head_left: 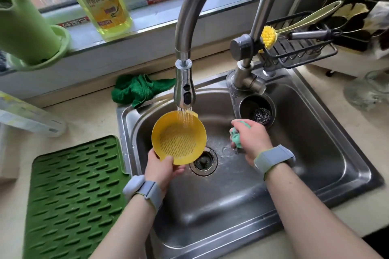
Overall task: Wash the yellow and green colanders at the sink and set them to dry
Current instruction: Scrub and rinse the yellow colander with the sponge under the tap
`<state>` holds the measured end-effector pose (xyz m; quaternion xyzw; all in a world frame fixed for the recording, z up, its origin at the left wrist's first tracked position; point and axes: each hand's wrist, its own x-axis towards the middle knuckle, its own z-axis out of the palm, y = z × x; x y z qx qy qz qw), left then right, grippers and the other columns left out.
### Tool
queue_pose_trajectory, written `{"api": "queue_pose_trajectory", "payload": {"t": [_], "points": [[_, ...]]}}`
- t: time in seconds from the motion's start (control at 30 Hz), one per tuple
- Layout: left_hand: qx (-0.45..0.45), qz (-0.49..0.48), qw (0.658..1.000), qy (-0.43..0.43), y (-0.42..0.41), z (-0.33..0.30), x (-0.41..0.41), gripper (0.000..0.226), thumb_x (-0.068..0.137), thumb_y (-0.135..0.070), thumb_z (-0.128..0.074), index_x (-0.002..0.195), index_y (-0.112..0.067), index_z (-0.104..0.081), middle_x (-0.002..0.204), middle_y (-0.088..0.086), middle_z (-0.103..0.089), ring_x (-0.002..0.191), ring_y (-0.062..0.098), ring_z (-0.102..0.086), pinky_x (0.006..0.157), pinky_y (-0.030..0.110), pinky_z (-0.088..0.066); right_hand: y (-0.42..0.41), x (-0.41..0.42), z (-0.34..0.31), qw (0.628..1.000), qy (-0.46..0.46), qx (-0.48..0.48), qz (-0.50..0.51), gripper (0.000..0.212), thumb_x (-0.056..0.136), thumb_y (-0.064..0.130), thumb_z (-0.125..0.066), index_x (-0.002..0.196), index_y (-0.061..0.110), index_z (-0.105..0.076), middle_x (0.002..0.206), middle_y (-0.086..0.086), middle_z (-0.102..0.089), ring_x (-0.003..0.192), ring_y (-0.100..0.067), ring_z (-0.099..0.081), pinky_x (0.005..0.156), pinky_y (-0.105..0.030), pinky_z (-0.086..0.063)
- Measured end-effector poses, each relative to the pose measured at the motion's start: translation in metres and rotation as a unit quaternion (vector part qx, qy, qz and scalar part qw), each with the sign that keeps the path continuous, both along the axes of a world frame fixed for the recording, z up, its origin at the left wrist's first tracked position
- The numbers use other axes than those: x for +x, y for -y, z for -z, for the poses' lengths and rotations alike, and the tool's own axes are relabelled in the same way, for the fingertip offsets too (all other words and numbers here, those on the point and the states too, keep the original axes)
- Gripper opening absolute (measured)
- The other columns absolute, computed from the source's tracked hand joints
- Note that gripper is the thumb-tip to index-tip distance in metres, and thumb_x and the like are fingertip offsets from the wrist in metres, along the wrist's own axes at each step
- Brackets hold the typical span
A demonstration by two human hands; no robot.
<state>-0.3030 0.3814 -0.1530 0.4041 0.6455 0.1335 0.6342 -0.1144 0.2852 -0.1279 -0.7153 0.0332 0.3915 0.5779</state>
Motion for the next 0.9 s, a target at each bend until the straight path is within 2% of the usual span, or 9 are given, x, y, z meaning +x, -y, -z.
{"api": "queue_pose_trajectory", "payload": {"t": [0.17, 0.3, 0.43, 0.5, 0.57, 0.6, 0.7, 0.83, 0.9], "points": [[0.180, 0.157, 0.969, -0.066, -0.007, -0.004, 0.014, 0.085, 0.086, 0.002, -0.044, 0.156, -0.027, -0.007, 0.131, 0.007, -0.051, 0.082, 0.033, -0.073, 0.078, 0.042, -0.061, -0.021, -0.005, 0.000, 0.992, -0.114, -0.018, -0.059, 0.024, 0.092, 0.033, -0.054, 0.081, 0.012, -0.055, 0.060, -0.005, -0.051, 0.040, -0.016, -0.041, 0.039, -0.021, -0.033], [0.306, 0.263, 0.908, -0.111, 0.002, -0.009, 0.014, 0.079, 0.085, 0.003, -0.051, 0.155, -0.019, -0.019, 0.145, 0.011, -0.036, 0.122, 0.031, -0.048, 0.101, 0.030, -0.037, -0.042, 0.010, 0.006, 0.976, -0.216, 0.007, -0.029, 0.039, 0.090, 0.047, -0.054, 0.094, 0.009, -0.056, 0.066, -0.008, -0.052, 0.042, -0.014, -0.041, 0.036, -0.020, -0.033], [0.369, 0.263, 0.886, -0.101, 0.007, -0.003, 0.007, 0.077, 0.089, 0.004, -0.050, 0.154, -0.025, -0.021, 0.144, 0.013, -0.032, 0.107, 0.030, -0.052, 0.097, 0.037, -0.041, -0.058, 0.013, 0.013, 0.978, -0.210, 0.008, 0.006, 0.015, 0.083, 0.015, -0.064, 0.093, 0.004, -0.061, 0.067, -0.013, -0.058, 0.043, -0.019, -0.050, 0.045, -0.025, -0.045], [0.333, 0.257, 0.905, -0.064, 0.001, 0.003, 0.003, 0.087, 0.084, -0.002, -0.054, 0.149, -0.048, -0.018, 0.141, 0.011, -0.038, 0.108, 0.027, -0.058, 0.105, 0.041, -0.043, -0.056, 0.011, 0.016, 0.980, -0.199, 0.024, 0.019, 0.021, 0.067, 0.005, -0.068, 0.088, 0.002, -0.064, 0.072, -0.017, -0.060, 0.057, -0.025, -0.056, 0.060, -0.037, -0.049], [0.177, 0.135, 0.975, -0.003, -0.001, 0.004, 0.006, 0.087, 0.083, 0.002, -0.049, 0.142, -0.057, -0.023, 0.135, 0.012, -0.046, 0.100, 0.030, -0.067, 0.097, 0.046, -0.053, -0.051, 0.009, 0.018, 0.978, -0.203, 0.054, 0.008, 0.034, 0.052, 0.007, -0.071, 0.086, 0.006, -0.064, 0.075, -0.015, -0.058, 0.062, -0.025, -0.057, 0.061, -0.038, -0.051], [0.051, 0.031, 0.997, 0.042, 0.000, 0.002, 0.009, 0.079, 0.088, 0.008, -0.042, 0.145, -0.045, -0.028, 0.129, 0.015, -0.049, 0.092, 0.032, -0.069, 0.085, 0.044, -0.059, -0.047, 0.008, 0.019, 0.976, -0.205, 0.067, -0.011, 0.034, 0.052, 0.008, -0.071, 0.086, 0.008, -0.063, 0.075, -0.013, -0.057, 0.061, -0.024, -0.057, 0.059, -0.035, -0.051], [-0.160, -0.165, 0.966, 0.117, -0.007, -0.004, 0.012, 0.034, 0.095, 0.008, -0.028, 0.123, -0.001, -0.044, 0.100, 0.027, -0.057, 0.075, 0.036, -0.065, 0.047, 0.036, -0.060, -0.041, 0.007, 0.021, 0.975, -0.191, 0.101, -0.057, 0.022, 0.077, 0.008, -0.064, 0.098, 0.010, -0.067, 0.078, -0.012, -0.064, 0.062, -0.022, -0.061, 0.060, -0.034, -0.050], [-0.172, -0.131, 0.973, 0.080, -0.016, -0.014, 0.015, 0.019, 0.097, -0.002, -0.040, 0.083, -0.002, -0.052, 0.076, 0.015, -0.056, 0.061, 0.023, -0.056, 0.039, 0.021, -0.051, -0.037, 0.016, 0.022, 0.980, -0.142, 0.114, -0.087, 0.017, 0.089, 0.005, -0.059, 0.103, 0.006, -0.069, 0.078, -0.014, -0.070, 0.063, -0.023, -0.064, 0.062, -0.034, -0.051], [-0.157, -0.087, 0.981, 0.074, -0.015, -0.016, 0.013, 0.026, 0.098, -0.001, -0.043, 0.075, -0.003, -0.054, 0.063, 0.009, -0.057, 0.052, 0.014, -0.053, 0.039, 0.016, -0.049, -0.031, 0.021, 0.020, 0.978, -0.131, 0.106, -0.126, 0.008, 0.088, 0.006, -0.060, 0.084, 0.008, -0.067, 0.070, -0.010, -0.065, 0.058, -0.020, -0.059, 0.052, -0.028, -0.046]]}}
